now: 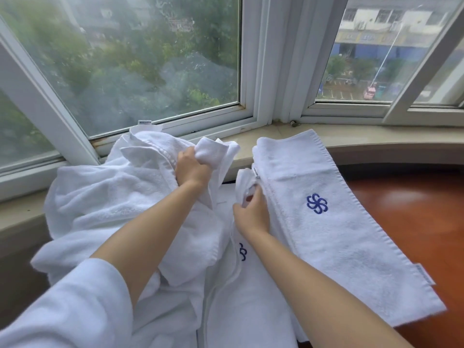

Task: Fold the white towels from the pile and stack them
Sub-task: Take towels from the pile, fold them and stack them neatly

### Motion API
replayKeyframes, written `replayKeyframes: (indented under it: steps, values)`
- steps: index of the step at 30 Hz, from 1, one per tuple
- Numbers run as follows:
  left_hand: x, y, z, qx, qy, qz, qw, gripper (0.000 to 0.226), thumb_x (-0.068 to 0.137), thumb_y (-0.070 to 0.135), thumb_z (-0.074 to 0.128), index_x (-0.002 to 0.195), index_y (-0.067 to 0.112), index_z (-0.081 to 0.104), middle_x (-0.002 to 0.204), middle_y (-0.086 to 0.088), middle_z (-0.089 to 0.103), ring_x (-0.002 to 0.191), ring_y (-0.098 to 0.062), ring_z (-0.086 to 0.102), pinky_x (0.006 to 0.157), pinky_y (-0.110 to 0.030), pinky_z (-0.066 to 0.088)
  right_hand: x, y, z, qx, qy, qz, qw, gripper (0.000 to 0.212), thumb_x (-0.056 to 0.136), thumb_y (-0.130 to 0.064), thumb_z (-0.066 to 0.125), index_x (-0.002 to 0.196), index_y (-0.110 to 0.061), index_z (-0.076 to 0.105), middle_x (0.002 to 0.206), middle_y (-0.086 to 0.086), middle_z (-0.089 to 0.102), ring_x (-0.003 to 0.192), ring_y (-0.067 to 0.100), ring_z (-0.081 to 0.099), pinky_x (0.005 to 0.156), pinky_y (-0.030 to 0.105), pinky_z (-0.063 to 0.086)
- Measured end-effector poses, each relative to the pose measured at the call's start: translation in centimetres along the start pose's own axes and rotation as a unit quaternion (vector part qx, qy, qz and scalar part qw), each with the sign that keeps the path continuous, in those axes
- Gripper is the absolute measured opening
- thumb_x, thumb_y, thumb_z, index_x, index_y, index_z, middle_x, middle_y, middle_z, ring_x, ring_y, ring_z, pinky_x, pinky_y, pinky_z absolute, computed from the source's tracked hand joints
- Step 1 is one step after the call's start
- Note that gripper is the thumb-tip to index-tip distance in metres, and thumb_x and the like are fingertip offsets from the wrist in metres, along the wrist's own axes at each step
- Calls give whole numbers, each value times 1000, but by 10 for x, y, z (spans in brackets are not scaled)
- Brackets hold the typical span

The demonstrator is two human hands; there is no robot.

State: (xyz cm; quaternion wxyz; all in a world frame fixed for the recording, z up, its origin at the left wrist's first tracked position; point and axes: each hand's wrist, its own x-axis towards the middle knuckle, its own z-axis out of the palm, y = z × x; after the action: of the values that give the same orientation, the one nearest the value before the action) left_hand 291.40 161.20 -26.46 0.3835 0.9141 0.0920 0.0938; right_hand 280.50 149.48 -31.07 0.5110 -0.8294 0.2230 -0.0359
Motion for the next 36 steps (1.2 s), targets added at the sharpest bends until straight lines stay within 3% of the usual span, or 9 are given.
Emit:
replayKeyframes:
  steps: [3,6,13,16,19,23,27,32,36]
  values:
    - [-2,-2,-9,-17,-11,8,1000,19,76,8,49,91,19,51,111,-9,57,104,-33,54,78,-34,39,18,-4,18,102,-210,67,970,49,97,-36,47,143,-24,40,143,-1,43,127,19,45,99,29,35]
    - [-1,-6,-15,-31,-25,17,999,17,75,5,48,87,18,50,107,-10,57,99,-32,54,78,-35,41,29,4,41,72,-295,103,947,42,102,-27,35,141,-14,45,147,3,42,133,20,41,108,31,33]
    - [13,-13,-20,-36,-38,24,998,16,68,13,45,83,18,49,99,-8,59,89,-29,54,73,-34,40,52,31,72,18,-322,93,942,38,94,-7,47,130,-7,58,134,9,56,122,25,53,104,31,42]
    - [13,-17,-5,7,-94,42,995,22,71,8,50,86,22,48,102,-7,58,92,-28,54,67,-30,36,57,41,66,134,-174,146,965,43,91,1,37,127,-10,59,128,8,59,116,26,57,102,34,45]
    - [5,-18,17,46,-221,61,972,49,80,8,57,127,21,49,115,-9,58,106,-26,55,79,-31,45,54,59,49,179,-49,193,963,38,84,-2,38,105,-17,66,102,8,68,87,23,62,81,34,51]
    - [-19,-8,38,171,-341,102,919,47,96,27,50,142,19,41,129,-4,55,114,-25,54,82,-29,45,33,78,25,96,-94,161,978,26,84,-7,40,85,-18,63,83,6,63,72,21,53,65,29,42]
    - [-47,11,34,222,-347,156,898,50,93,11,43,142,21,43,138,-4,52,121,-24,51,85,-28,41,10,83,1,32,-111,159,981,37,89,-10,41,119,-21,59,111,4,61,103,26,58,85,33,47]
    - [-83,2,2,312,-367,186,856,53,89,6,43,137,27,46,143,-2,45,129,-27,45,99,-37,42,-35,75,-15,-73,-289,204,933,17,89,-6,46,82,-21,50,73,7,51,58,20,45,55,25,40]
    - [-106,-11,-29,348,-312,211,859,47,90,6,41,130,26,53,134,-4,54,120,-24,52,89,-31,44,-55,46,-15,34,-253,188,949,11,95,-20,45,89,-16,54,76,4,55,58,16,49,57,24,39]
